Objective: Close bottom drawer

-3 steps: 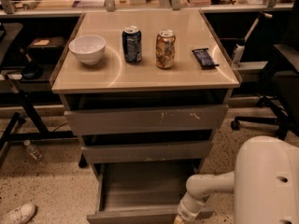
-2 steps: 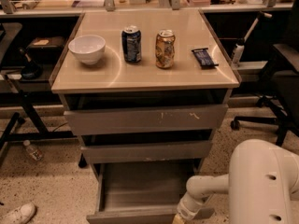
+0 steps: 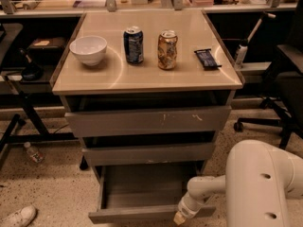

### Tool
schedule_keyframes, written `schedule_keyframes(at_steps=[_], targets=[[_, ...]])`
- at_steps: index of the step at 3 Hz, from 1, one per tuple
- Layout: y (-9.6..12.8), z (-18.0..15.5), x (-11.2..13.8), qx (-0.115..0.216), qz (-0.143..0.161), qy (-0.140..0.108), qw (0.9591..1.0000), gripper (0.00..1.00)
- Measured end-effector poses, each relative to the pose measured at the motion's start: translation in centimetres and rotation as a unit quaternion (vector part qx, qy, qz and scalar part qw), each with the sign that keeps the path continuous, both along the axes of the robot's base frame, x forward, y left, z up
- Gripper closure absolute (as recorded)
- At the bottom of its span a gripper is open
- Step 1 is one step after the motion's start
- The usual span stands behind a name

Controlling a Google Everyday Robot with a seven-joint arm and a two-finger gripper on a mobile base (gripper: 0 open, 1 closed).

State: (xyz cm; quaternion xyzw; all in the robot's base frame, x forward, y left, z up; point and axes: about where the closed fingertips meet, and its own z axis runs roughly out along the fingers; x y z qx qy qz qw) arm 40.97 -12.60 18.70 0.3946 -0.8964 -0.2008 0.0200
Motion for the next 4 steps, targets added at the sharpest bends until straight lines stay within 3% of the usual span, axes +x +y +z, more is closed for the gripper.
schedule_keyframes(at_steps=[1,3,4], targets=[[0.0,1.1,1.3,-0.008,-0.013,-0.027,0.9995,1.00],[-0.2,2.9,3.8,-0.018,-0.065,-0.081,0.9945,1.00],[-0.8,2.0,2.5,-0.028,-0.054,-0.068,0.9959,1.00]])
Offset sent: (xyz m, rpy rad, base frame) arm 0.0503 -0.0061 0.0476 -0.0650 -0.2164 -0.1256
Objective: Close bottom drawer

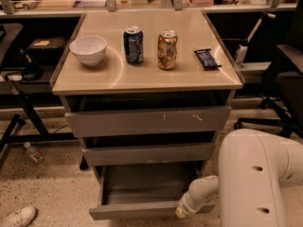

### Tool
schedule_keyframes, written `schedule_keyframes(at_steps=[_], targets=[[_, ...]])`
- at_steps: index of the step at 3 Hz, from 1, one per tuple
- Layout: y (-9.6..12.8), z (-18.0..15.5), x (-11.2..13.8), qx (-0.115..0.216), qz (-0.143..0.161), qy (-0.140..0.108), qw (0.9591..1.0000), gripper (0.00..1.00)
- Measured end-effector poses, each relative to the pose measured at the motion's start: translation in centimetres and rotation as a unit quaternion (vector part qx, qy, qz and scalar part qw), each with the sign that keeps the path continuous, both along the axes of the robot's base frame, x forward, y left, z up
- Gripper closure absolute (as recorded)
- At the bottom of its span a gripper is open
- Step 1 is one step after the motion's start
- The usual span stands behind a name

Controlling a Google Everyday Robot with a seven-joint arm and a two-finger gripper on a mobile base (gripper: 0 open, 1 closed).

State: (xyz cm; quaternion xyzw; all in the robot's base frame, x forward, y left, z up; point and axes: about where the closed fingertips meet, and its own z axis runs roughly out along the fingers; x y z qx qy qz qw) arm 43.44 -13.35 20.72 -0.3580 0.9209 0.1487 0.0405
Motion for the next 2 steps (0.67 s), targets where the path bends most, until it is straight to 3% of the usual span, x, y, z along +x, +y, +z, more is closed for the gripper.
schedule_keyframes(at_steps=[1,2], targets=[[0.0,0.0,0.0,0.000,-0.001,-0.001,1.0000,1.00],[-0.5,0.0,1.6,-0.007,-0.025,-0.017,0.9995,1.00]])
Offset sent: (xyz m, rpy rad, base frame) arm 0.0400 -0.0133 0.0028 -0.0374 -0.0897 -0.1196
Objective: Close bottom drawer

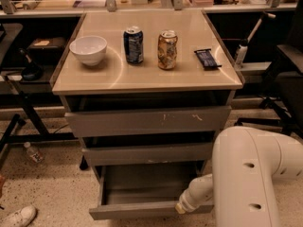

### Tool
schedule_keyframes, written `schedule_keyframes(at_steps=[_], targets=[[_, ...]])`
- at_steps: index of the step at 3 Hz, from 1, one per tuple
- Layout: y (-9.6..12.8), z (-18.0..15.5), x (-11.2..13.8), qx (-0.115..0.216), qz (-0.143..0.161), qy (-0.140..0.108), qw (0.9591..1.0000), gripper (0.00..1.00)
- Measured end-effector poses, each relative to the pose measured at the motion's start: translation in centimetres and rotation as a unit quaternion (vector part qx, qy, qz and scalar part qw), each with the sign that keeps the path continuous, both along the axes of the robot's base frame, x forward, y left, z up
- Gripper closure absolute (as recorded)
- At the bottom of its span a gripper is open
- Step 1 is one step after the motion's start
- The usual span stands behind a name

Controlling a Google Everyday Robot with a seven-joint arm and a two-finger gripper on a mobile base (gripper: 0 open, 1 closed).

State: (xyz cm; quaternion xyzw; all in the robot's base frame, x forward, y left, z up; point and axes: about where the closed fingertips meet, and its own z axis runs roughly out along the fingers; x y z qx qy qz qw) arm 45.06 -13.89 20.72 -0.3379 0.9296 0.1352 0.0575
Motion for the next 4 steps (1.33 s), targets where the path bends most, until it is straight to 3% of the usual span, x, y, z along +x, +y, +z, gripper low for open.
schedule_keyframes(at_steps=[1,3,4], targets=[[-0.6,-0.1,1.7,0.000,-0.032,-0.019,0.9993,1.00],[-1.3,-0.7,3.1,0.001,-0.062,-0.035,0.9975,1.00],[-1.1,-1.4,2.9,0.002,-0.063,-0.032,0.9975,1.00]])
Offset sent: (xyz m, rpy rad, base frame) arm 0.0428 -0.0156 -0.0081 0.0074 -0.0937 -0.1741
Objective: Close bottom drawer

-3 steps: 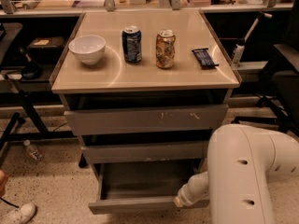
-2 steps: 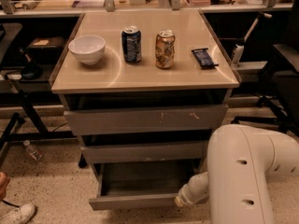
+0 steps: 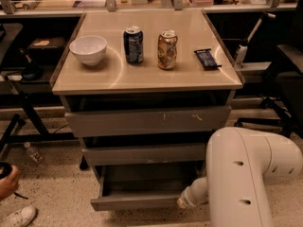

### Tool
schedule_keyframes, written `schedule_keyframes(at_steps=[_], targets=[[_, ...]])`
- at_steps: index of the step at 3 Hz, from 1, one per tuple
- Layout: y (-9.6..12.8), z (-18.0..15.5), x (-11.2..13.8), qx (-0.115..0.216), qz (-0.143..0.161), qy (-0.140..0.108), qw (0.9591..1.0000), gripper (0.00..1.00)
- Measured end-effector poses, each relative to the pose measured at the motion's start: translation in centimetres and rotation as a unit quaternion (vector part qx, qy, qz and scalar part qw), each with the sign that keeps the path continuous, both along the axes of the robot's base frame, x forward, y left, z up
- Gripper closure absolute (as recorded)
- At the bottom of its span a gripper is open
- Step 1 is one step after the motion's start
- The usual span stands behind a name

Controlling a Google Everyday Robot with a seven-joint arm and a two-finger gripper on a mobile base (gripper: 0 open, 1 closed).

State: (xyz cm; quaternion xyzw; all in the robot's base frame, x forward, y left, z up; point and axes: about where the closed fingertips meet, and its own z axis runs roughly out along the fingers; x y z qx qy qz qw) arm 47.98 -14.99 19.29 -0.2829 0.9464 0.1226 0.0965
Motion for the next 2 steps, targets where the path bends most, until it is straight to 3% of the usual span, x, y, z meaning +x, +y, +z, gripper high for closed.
schedule_keyframes(at_steps=[1,2], targets=[[-0.6,-0.5,1.7,0.001,-0.030,-0.020,0.9993,1.00],[-1.0,0.4,4.1,0.013,-0.055,-0.060,0.9966,1.00]])
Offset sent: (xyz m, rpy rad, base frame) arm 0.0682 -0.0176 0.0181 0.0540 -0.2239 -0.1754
